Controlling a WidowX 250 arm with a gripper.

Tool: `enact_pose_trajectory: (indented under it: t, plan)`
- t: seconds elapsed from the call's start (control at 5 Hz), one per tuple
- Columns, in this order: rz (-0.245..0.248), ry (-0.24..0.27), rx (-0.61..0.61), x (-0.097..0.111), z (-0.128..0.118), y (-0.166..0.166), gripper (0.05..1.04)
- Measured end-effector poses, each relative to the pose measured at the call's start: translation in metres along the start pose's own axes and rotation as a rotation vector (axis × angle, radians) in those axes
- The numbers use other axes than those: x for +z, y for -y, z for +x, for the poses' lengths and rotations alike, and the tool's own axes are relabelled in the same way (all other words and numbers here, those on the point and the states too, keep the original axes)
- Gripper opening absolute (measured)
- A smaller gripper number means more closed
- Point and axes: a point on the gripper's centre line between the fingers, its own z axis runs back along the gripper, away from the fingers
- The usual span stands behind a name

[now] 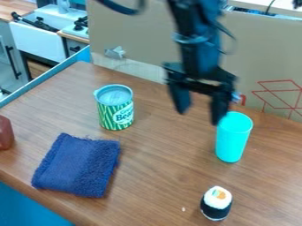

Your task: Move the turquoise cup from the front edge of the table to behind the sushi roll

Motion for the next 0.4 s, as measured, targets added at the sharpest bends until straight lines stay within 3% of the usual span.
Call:
enact_pose_trajectory:
  t: [0.2,0.4]
  plan:
    - [0.086,-0.093,-0.046,0.001,-0.033,0.002,1.001]
    - [0.085,-0.145,-0.099,0.001,-0.047,0.014,1.001]
